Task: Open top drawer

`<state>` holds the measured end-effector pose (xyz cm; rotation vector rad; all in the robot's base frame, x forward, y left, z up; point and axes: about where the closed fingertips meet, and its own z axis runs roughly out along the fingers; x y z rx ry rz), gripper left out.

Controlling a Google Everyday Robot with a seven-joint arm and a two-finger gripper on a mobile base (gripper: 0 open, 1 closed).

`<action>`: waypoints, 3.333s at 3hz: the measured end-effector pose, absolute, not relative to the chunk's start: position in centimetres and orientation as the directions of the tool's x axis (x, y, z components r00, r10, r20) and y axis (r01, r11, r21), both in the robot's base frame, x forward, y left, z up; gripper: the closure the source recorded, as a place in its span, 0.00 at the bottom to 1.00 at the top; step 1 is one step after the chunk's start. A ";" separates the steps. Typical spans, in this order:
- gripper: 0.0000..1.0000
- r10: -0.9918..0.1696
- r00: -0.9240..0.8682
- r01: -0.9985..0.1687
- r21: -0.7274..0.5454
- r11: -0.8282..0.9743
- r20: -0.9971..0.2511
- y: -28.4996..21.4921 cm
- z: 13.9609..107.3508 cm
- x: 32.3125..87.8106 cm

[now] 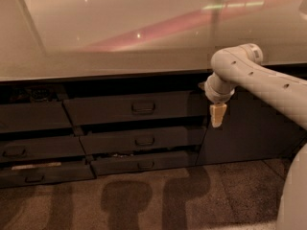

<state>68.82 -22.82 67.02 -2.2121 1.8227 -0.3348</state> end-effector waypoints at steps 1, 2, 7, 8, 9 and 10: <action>0.00 -0.972 0.236 -0.916 -0.340 -0.213 -0.026 -22.8 67.0 68.8; 0.00 -0.972 0.235 -0.917 -0.339 -0.212 -0.027 -22.8 67.0 68.8; 0.65 -0.980 0.194 -0.950 -0.256 -0.179 -0.033 -24.6 63.8 70.7; 0.88 -0.980 0.194 -0.950 -0.256 -0.179 -0.033 -24.6 63.8 70.7; 1.00 -0.980 0.194 -0.950 -0.255 -0.179 -0.033 -24.6 63.8 70.7; 1.00 -0.980 0.194 -0.950 -0.255 -0.180 -0.033 -24.6 63.7 70.7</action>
Offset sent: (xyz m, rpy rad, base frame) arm -0.0007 0.0007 0.0001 0.0370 0.0058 0.0432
